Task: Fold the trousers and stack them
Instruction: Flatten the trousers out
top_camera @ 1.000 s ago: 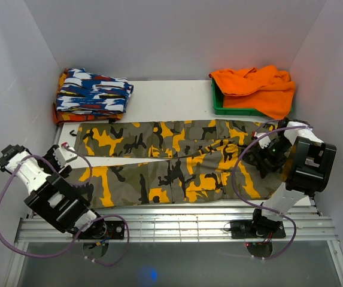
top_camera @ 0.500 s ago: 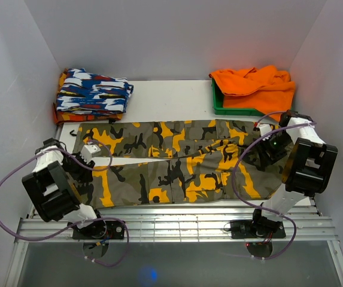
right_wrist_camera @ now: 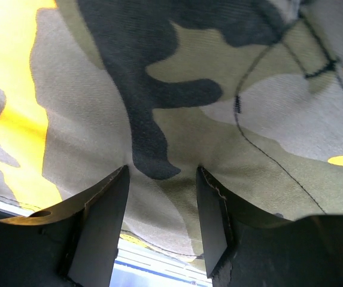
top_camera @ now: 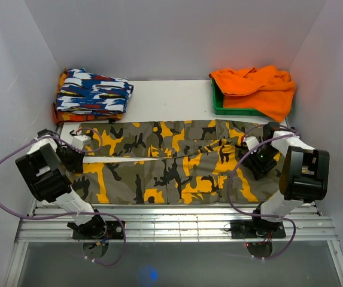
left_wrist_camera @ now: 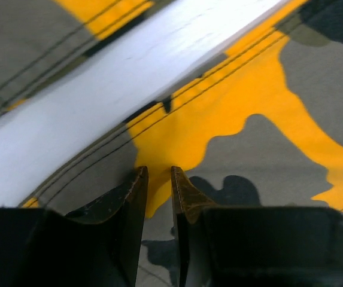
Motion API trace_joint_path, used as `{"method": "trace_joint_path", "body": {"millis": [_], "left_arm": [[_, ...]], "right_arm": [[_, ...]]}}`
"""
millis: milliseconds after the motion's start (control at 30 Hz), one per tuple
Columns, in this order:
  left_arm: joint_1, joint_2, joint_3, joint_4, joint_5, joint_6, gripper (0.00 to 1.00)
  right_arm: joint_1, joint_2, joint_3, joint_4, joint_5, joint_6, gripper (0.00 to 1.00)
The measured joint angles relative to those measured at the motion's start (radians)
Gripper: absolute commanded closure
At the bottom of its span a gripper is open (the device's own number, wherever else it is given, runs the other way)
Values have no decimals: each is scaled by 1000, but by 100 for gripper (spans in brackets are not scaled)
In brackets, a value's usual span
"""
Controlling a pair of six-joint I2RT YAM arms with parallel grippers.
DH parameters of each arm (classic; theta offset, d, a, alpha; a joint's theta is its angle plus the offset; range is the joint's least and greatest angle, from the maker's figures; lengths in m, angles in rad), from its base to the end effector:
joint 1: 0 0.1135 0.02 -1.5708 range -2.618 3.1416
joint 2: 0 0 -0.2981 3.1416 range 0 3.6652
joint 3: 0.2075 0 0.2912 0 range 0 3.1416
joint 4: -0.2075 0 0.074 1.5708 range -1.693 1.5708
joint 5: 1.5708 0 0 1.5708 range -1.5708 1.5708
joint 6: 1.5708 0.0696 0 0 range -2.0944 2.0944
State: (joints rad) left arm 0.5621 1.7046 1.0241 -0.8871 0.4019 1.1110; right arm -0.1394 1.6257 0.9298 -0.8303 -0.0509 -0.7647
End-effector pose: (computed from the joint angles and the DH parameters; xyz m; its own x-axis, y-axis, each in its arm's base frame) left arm 0.2848 0.1472 0.1382 -0.8141 0.4619 -0.3520 0.5411 0.8235 -0.1707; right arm 0.2975 -0.0382 0.1311 -0.8084 -0.5848 -0.0674 -0.5864 0.8100 0.0058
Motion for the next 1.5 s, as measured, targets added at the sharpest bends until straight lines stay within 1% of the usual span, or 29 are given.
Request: {"method": "trace_joint_path", "body": {"millis": [67,167,200,300,400,467,567,633,700,767,900,1100,1233,1333,1500], "left_arm": [[13,11,24,13,-27,24,63],[24,13,50,28,-53,65,56],[27,13,64,23,-51,68,51],[18,19,182,-15,2,41,47],[-33,20,315,2,87,-42,44],[-91,20,359,55,126,-119,45],[-197,40,365,141,141,-237,46],[-259,89,365,196,138,-311,47],[-302,154,365,241,129,-378,48],[-319,214,363,272,110,-432,50],[-315,293,351,308,58,-504,55],[-304,248,280,359,-11,-498,59],[-259,215,233,360,-26,-456,59],[-198,204,219,356,-31,-421,59],[-128,201,221,336,-50,-371,59]], "right_arm": [[25,-21,-23,6,15,3,46],[47,-29,-30,1,20,6,46],[49,-29,-27,-5,14,6,46],[51,-27,-9,-47,-43,10,46],[55,-26,61,-114,-95,11,45],[56,-26,129,-138,-119,11,45],[54,-26,234,-148,-140,18,45],[50,-25,284,-146,-144,25,45],[44,-15,317,-145,-142,32,45],[40,14,349,-138,-134,47,46],[34,107,386,-97,-119,78,47],[34,228,398,-23,-109,127,47],[42,235,376,27,-109,143,50],[59,234,302,77,-106,149,53],[109,166,212,141,-121,163,53]]}}
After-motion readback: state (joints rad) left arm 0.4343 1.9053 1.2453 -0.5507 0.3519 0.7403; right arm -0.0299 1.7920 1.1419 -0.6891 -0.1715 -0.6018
